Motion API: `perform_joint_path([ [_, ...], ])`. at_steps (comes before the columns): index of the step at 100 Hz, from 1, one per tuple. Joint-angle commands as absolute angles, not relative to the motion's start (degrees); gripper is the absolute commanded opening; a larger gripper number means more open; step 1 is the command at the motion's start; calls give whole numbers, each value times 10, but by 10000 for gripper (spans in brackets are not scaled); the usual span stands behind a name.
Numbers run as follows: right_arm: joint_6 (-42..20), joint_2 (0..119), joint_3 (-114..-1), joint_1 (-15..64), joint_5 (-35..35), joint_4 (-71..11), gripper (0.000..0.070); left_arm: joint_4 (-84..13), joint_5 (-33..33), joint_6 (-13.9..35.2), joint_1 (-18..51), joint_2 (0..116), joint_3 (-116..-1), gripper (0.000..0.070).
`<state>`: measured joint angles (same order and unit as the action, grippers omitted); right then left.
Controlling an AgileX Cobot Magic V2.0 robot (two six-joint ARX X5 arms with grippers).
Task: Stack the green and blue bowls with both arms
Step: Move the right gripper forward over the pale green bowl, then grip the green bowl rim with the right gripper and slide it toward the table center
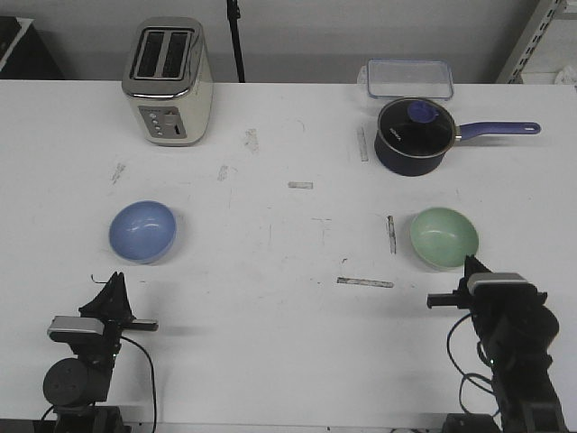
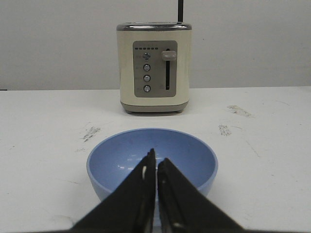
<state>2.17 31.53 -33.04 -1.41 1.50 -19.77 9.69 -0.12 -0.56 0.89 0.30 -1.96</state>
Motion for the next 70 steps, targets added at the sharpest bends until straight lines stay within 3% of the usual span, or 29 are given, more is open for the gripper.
perform_joint_path([
  [1,24,362,-361,-17,15,-202,14,104,-2,-8,8,2,-7,1],
  [34,24,561,-527,-22,15,-279,14,103,-2,-8,8,2,-7,1],
  [70,-57,759,-734,-75,28,-484,15,104,-2,-8,8,2,-7,1],
])
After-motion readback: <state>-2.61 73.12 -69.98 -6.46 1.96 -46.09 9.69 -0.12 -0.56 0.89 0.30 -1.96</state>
